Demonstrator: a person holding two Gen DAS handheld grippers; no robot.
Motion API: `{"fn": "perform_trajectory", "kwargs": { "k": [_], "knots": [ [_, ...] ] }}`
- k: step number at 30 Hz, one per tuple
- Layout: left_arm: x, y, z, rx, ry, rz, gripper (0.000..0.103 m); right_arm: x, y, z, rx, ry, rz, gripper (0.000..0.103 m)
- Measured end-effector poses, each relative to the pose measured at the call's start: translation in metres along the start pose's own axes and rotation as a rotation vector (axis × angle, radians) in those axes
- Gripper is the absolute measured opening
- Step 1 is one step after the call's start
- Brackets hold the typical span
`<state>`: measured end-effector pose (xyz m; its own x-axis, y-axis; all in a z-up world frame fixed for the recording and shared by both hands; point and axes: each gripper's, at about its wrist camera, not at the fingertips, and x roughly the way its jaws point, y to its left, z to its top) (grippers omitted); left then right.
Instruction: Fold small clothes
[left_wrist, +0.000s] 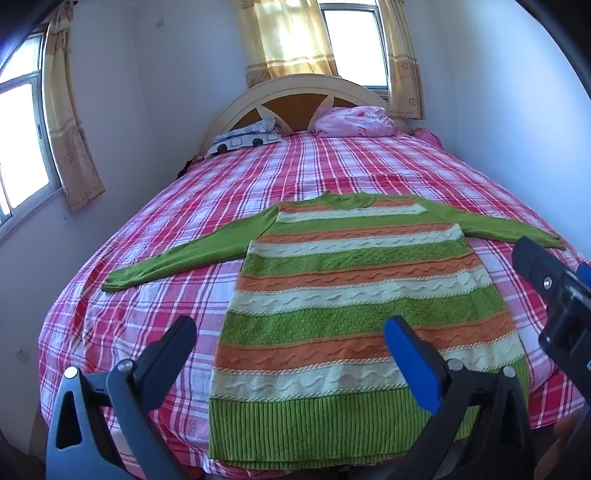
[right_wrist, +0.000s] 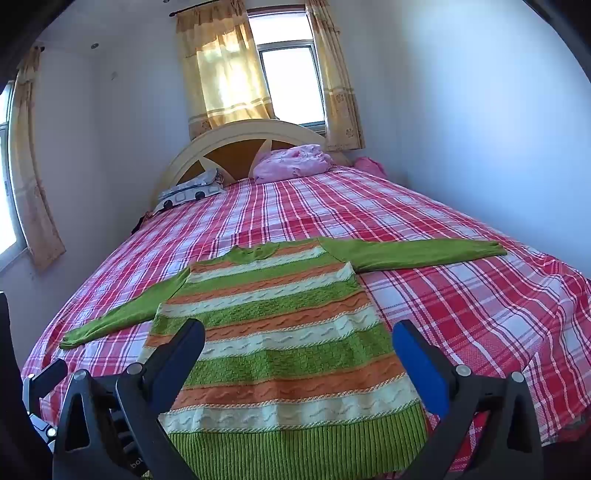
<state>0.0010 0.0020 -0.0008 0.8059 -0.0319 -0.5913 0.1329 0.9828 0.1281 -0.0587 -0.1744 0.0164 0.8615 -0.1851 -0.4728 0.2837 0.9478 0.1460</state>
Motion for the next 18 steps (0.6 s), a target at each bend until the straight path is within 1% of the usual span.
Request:
{"fn": "perform_trajectory", "kwargs": {
  "k": [1,2,5,10,12,18],
  "knots": [
    [0.0017,0.0021,0.0002,-0.01,0.008,-0.014,0.103,0.0003,0.0001,0.0,-0.003,0.005,-0.003,0.102],
    [-0.0013,0.0025,-0.0014,-0.004,-0.023,-0.009,0.103,0.0004,0.0001,-0.0001,-0.002,0.004,-0.002,0.102],
    [0.0018,0.0037,-0.0029,-0.018,0.004,-0.016,0.103,0.0005,0.0003,-0.0006,-0.002,0.001,-0.003,0.102],
    [0.0046,0.0056,-0.0042,-0.03,0.01,-0.01,0.103,0.0015,0.0019,-0.0021,-0.003,0.005,-0.004,0.102],
    [0.0043,0.0064,-0.0043,-0.041,0.01,-0.011,0.103,0.0001,-0.0049,-0.0067,-0.002,0.011,-0.008,0.102],
    [0.0041,0.0072,-0.0045,-0.052,0.017,-0.015,0.103,0.0052,0.0,-0.0041,-0.008,0.024,-0.02,0.102]
  ]
}}
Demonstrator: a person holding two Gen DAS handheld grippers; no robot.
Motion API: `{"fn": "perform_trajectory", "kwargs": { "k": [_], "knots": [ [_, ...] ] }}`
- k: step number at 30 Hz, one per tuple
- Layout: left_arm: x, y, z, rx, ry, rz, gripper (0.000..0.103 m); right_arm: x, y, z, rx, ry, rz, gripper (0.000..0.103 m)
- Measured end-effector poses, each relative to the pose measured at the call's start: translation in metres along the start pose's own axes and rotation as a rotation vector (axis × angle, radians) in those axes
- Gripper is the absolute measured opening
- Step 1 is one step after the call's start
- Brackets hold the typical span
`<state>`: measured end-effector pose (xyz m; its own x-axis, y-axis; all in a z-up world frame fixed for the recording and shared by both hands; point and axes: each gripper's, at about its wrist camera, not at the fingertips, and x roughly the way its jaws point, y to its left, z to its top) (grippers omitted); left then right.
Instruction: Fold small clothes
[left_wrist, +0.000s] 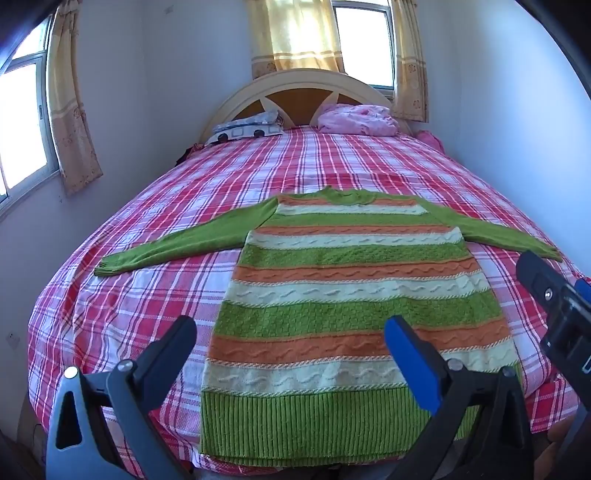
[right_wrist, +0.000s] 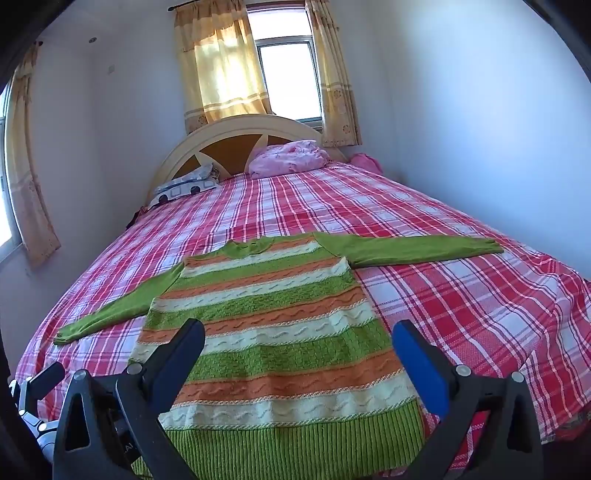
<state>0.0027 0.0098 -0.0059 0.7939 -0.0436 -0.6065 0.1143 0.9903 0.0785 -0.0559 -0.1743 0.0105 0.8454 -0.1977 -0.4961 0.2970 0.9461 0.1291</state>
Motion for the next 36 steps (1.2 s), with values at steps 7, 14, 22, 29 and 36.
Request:
{"fn": "perform_trajectory", "kwargs": {
  "k": [7,14,22,29,36],
  "knots": [
    [0.0002,0.0003,0.0008,-0.003,0.002,-0.004,0.103,0.0042,0.0001,-0.0025,-0.005,0.018,-0.004,0.102],
    [0.001,0.0018,0.001,-0.01,0.009,-0.002,0.103,0.0056,0.0018,-0.0033,-0.003,0.02,-0.007,0.102],
    [0.0019,0.0027,0.001,-0.011,0.011,-0.003,0.103,0.0067,0.0011,-0.0039,0.0,0.026,-0.01,0.102],
    [0.0027,0.0019,0.0008,-0.009,0.012,-0.005,0.103,0.0075,-0.0008,-0.0037,0.006,0.027,-0.011,0.102],
    [0.0028,0.0012,0.0008,-0.011,0.012,-0.006,0.103,0.0085,-0.0007,-0.0037,0.007,0.03,-0.014,0.102]
  ]
}}
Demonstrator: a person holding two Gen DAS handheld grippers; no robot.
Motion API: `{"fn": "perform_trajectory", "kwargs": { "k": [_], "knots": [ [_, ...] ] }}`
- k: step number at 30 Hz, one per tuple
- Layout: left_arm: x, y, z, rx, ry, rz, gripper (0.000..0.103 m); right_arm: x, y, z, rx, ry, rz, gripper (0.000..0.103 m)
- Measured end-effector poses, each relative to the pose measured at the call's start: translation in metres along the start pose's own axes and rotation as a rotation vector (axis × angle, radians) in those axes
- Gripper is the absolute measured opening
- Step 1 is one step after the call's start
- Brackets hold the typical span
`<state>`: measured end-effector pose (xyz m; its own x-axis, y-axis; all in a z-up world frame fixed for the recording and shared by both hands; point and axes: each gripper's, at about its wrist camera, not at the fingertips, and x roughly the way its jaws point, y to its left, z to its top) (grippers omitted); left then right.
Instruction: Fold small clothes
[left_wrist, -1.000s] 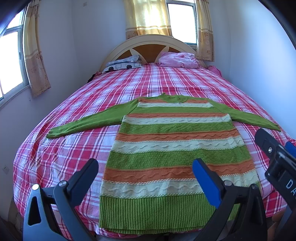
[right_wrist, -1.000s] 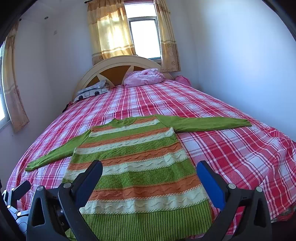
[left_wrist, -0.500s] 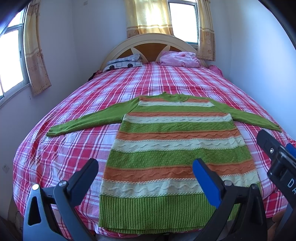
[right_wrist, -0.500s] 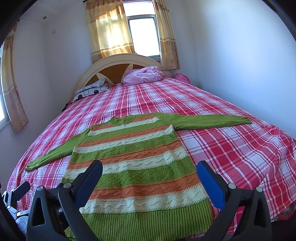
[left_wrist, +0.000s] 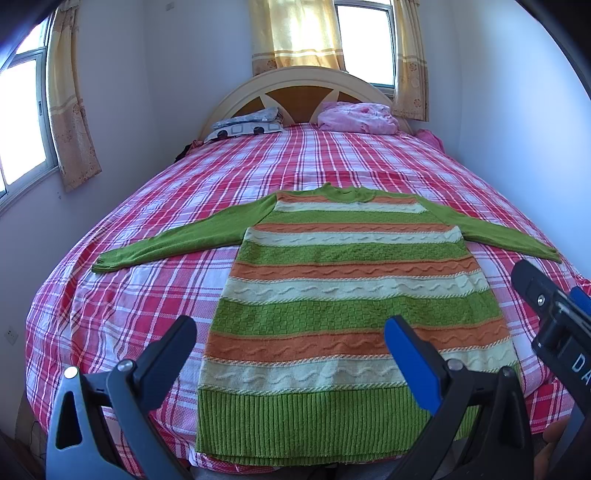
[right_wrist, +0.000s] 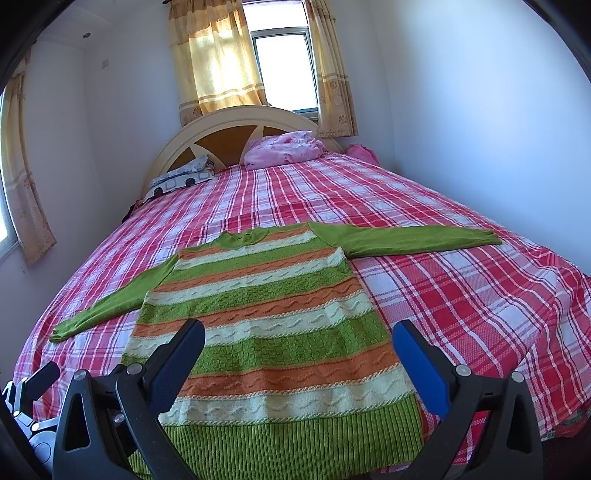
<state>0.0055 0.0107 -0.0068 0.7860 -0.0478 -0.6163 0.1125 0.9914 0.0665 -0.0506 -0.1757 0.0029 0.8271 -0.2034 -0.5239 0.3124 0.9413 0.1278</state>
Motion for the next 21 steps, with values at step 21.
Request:
{"fn": "perform_trajectory", "kwargs": {
  "k": [21],
  "knots": [
    [0.0003,-0.0038,-0.0019,-0.002,0.003,-0.008,0.103,0.0022,-0.0015,-0.0019,0.001,0.005,0.0,0.102]
  ]
}}
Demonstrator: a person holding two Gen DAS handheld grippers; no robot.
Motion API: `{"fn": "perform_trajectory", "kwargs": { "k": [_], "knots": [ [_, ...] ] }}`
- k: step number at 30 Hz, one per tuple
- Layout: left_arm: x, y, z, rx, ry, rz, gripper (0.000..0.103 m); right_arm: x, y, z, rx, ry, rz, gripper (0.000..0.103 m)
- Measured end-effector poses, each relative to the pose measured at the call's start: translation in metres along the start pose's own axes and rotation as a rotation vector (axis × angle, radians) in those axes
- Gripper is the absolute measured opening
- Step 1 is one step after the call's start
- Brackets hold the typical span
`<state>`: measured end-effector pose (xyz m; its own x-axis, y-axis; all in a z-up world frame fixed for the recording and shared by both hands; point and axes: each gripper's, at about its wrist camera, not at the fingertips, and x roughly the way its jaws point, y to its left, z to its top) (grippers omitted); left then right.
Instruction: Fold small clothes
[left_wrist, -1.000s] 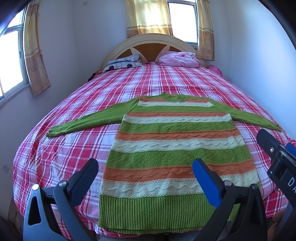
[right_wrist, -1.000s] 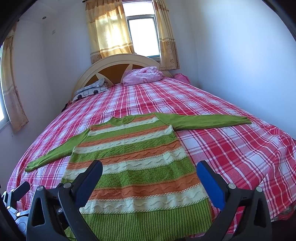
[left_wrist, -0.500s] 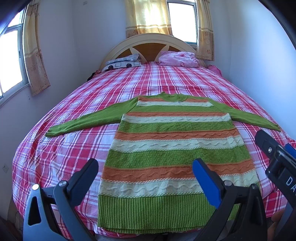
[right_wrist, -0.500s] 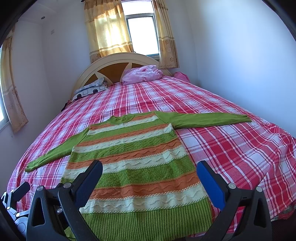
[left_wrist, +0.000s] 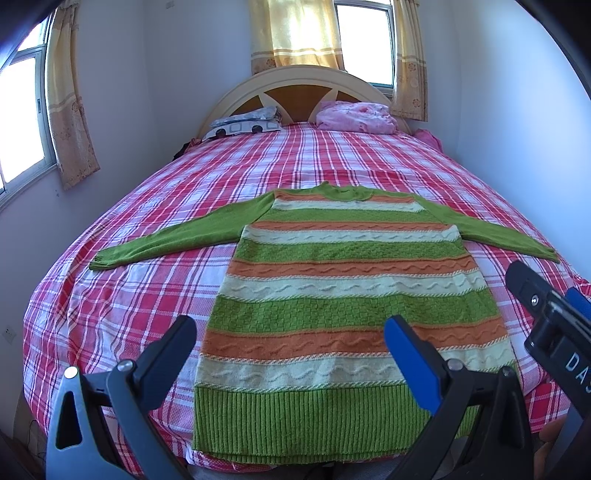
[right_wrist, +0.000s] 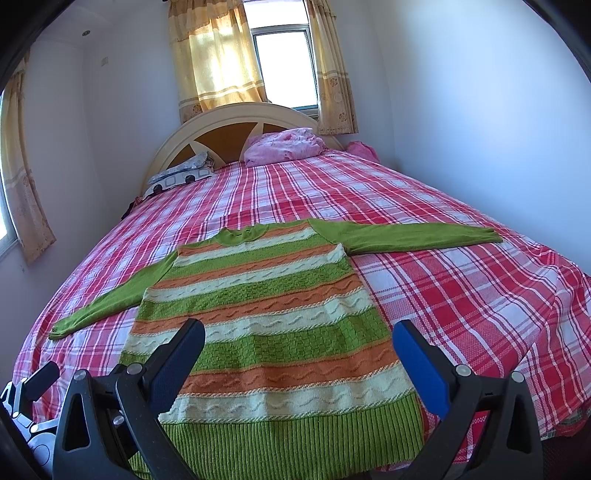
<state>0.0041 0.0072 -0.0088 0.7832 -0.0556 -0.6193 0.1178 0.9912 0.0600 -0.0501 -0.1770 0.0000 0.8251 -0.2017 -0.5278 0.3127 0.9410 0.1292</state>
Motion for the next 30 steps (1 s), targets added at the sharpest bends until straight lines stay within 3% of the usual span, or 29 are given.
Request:
{"fn": "perform_trajectory", "kwargs": {
  "k": [23,30],
  "knots": [
    [0.01,0.0,-0.005,0.001,0.026,-0.015,0.103,0.014,0.004,-0.004,-0.009,0.042,-0.014,0.102],
    [0.031,0.007,0.003,-0.006,0.019,-0.037,0.103,0.033,-0.011,0.0,0.005,0.067,-0.068,0.102]
  ]
}}
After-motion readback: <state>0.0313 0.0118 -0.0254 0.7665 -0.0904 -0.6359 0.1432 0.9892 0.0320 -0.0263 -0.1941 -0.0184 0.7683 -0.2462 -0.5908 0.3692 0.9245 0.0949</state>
